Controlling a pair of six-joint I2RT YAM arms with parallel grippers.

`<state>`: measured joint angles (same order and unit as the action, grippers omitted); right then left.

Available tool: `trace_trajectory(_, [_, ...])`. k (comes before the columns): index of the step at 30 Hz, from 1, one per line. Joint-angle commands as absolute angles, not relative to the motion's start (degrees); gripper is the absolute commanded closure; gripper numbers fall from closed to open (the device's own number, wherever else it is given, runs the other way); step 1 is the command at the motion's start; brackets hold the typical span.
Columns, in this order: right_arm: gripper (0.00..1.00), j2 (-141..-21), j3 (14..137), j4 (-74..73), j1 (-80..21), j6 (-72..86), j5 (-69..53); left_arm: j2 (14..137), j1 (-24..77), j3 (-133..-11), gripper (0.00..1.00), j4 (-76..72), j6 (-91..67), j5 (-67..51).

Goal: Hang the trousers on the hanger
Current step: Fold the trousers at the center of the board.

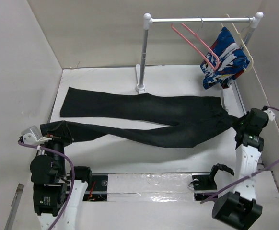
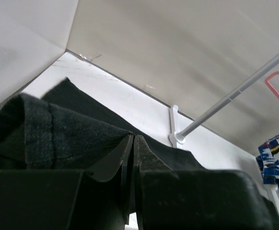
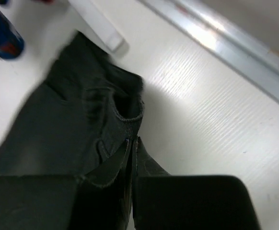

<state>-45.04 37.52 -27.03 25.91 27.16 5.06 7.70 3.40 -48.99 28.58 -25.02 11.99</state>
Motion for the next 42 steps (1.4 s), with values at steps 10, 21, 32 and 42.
trace_trajectory(10, [0.95, -35.33, 51.93, -47.90, 26.98, 23.29, 12.57, 14.06, 4.13, -49.93, 1.00, 24.70, -25.66, 26.54])
trace_trajectory(21, [0.96, -52.72, 53.43, -34.63, 26.37, 21.09, 12.74, 42.49, 0.01, -45.78, 1.00, 19.60, -40.86, 22.68])
trace_trajectory(32, [0.95, -67.76, 61.26, -30.50, 26.37, 24.60, 7.65, 70.03, -5.35, -55.01, 1.00, 17.93, -39.55, 29.72])
trace_trajectory(42, [0.96, -71.10, 61.00, -25.14, 25.85, 26.10, 5.98, 84.27, -4.84, -67.06, 1.00, 19.25, -39.99, 34.36])
